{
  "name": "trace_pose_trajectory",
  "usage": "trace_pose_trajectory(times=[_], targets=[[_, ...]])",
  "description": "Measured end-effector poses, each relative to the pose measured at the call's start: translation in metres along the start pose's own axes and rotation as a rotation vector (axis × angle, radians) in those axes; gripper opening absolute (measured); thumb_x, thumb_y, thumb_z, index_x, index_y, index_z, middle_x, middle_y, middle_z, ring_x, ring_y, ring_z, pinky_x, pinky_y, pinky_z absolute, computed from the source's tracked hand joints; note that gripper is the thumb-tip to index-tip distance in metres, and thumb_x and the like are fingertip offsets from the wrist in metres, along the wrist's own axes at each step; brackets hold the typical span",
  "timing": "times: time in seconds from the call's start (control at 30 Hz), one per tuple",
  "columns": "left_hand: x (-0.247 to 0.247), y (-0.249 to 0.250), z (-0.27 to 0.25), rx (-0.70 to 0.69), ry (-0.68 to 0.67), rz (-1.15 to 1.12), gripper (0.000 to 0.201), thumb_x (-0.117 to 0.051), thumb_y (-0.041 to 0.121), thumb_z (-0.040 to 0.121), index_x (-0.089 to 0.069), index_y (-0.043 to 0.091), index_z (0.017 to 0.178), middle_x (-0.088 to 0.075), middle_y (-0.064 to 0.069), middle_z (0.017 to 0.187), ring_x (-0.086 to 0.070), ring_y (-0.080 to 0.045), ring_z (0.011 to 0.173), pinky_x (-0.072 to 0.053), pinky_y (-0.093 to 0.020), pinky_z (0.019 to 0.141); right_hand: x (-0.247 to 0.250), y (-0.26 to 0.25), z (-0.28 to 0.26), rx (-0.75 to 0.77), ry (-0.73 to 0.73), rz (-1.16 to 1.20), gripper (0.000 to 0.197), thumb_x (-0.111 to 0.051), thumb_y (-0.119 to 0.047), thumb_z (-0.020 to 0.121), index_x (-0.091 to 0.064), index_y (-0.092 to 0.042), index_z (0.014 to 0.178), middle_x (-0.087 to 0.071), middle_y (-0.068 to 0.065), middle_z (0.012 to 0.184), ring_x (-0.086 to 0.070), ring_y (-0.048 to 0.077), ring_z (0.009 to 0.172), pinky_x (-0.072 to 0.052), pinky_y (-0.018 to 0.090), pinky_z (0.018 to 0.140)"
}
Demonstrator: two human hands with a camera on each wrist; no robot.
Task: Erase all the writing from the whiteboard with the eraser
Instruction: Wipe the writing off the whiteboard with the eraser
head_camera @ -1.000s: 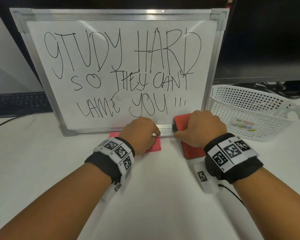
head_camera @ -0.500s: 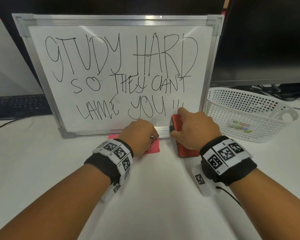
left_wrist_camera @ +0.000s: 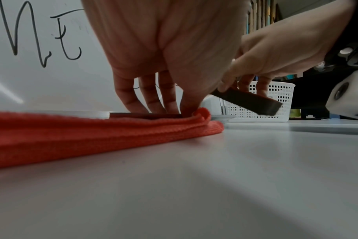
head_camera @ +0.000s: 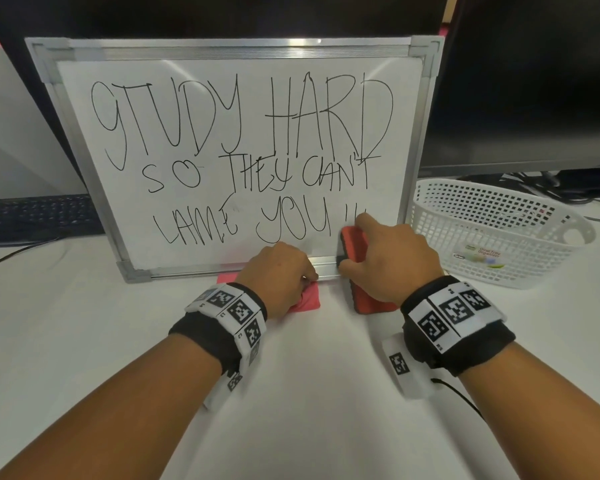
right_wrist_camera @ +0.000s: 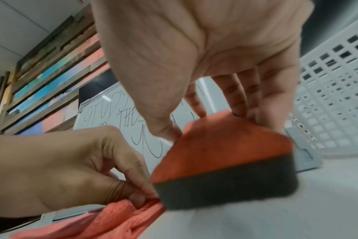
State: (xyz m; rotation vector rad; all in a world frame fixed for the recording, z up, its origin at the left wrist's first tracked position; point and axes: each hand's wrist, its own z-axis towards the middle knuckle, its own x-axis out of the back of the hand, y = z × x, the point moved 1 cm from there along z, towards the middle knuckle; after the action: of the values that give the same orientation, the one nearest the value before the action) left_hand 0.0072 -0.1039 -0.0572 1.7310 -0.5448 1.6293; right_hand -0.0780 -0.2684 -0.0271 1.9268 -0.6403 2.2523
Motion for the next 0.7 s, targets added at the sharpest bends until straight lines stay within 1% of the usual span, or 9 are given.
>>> trace_pose_trajectory(times=[0.1, 0.17, 0.23, 0.27, 0.37, 0.43, 0.57, 0.63, 0.7], targets=[[0.0015, 0.0005, -0.0002, -0.006, 0.005, -0.005, 0.028, -0.06, 0.021, 0.095, -0.075, 0.032, 0.117, -0.072, 0.0, 0.115, -0.065, -0.028, 0.105, -0.054, -0.04, 0.092, 0.0029, -0.001, 0.0013, 0.025, 0.119, 0.064, 0.057, -0.061, -0.056, 0.081, -0.036, -0.033, 0.127, -0.057, 0.008, 0.098, -0.058, 0.034, 0.083, -0.058, 0.047, 0.072], [0.0019, 0.0007, 0.0, -0.001, -0.001, -0.005, 0.028, -0.06, 0.021, 0.096, -0.075, 0.032, 0.117, -0.072, -0.001, 0.116, -0.065, -0.028, 0.106, -0.053, -0.04, 0.094, 0.0018, -0.0013, 0.003, 0.021, 0.089, 0.032, 0.06, -0.063, -0.055, 0.081, -0.035, -0.033, 0.129, -0.057, 0.008, 0.1, -0.059, 0.035, 0.085, -0.058, 0.048, 0.073], [0.0019, 0.0009, -0.0002, 0.008, -0.007, -0.015, 0.028, -0.061, 0.021, 0.096, -0.075, 0.031, 0.118, -0.072, 0.0, 0.117, -0.065, -0.027, 0.107, -0.052, -0.039, 0.095, -0.0012, -0.0011, 0.0027, 0.014, 0.031, -0.008, 0.06, -0.064, -0.054, 0.081, -0.036, -0.032, 0.129, -0.058, 0.008, 0.1, -0.059, 0.035, 0.085, -0.057, 0.046, 0.073], [0.0018, 0.0009, -0.0002, 0.008, -0.006, -0.02, 0.028, -0.061, 0.021, 0.096, -0.075, 0.031, 0.117, -0.072, 0.0, 0.117, -0.065, -0.027, 0.107, -0.052, -0.039, 0.095, -0.002, -0.0007, 0.0024, 0.014, 0.031, -0.007, 0.058, -0.064, -0.054, 0.081, -0.036, -0.032, 0.127, -0.058, 0.008, 0.099, -0.059, 0.035, 0.085, -0.057, 0.046, 0.073], [0.0016, 0.0004, -0.0003, 0.002, -0.008, -0.009, 0.028, -0.06, 0.022, 0.096, -0.074, 0.032, 0.118, -0.072, 0.001, 0.117, -0.065, -0.027, 0.107, -0.052, -0.038, 0.095, 0.0012, -0.0016, 0.0027, 0.027, 0.13, 0.057, 0.057, -0.061, -0.054, 0.082, -0.036, -0.033, 0.128, -0.056, 0.007, 0.098, -0.057, 0.034, 0.083, -0.057, 0.047, 0.072], [0.0015, 0.0, 0.0001, -0.003, 0.0, -0.007, 0.028, -0.06, 0.023, 0.096, -0.074, 0.033, 0.119, -0.071, 0.0, 0.118, -0.064, -0.027, 0.108, -0.051, -0.035, 0.095, 0.0028, -0.0019, 0.0041, 0.029, 0.15, 0.061, 0.058, -0.062, -0.053, 0.083, -0.035, -0.032, 0.131, -0.054, 0.007, 0.098, -0.056, 0.034, 0.083, -0.056, 0.045, 0.071], [0.0023, -0.0002, -0.0003, 0.003, -0.005, -0.009, 0.028, -0.06, 0.024, 0.096, -0.074, 0.033, 0.119, -0.07, -0.001, 0.117, -0.064, -0.027, 0.107, -0.051, -0.034, 0.094, -0.0024, -0.0017, 0.0025, 0.02, 0.053, 0.019, 0.056, -0.064, -0.054, 0.081, -0.039, -0.031, 0.126, -0.055, 0.006, 0.094, -0.057, 0.034, 0.083, -0.055, 0.042, 0.071], [0.0017, -0.001, -0.0012, -0.002, -0.005, -0.018, 0.028, -0.06, 0.023, 0.096, -0.074, 0.032, 0.119, -0.07, 0.0, 0.117, -0.064, -0.026, 0.108, -0.051, -0.034, 0.095, -0.003, -0.0027, 0.0025, 0.026, 0.105, 0.071, 0.055, -0.062, -0.055, 0.081, -0.039, -0.032, 0.125, -0.057, 0.007, 0.095, -0.058, 0.034, 0.082, -0.057, 0.046, 0.071], [0.0017, -0.0002, -0.0014, -0.012, -0.001, -0.021, 0.028, -0.06, 0.022, 0.096, -0.074, 0.031, 0.119, -0.07, 0.0, 0.118, -0.063, -0.026, 0.109, -0.05, -0.034, 0.095, -0.0021, -0.0029, 0.0039, 0.037, 0.172, 0.102, 0.059, -0.062, -0.054, 0.082, -0.035, -0.034, 0.13, -0.057, 0.008, 0.1, -0.058, 0.035, 0.083, -0.058, 0.049, 0.071]])
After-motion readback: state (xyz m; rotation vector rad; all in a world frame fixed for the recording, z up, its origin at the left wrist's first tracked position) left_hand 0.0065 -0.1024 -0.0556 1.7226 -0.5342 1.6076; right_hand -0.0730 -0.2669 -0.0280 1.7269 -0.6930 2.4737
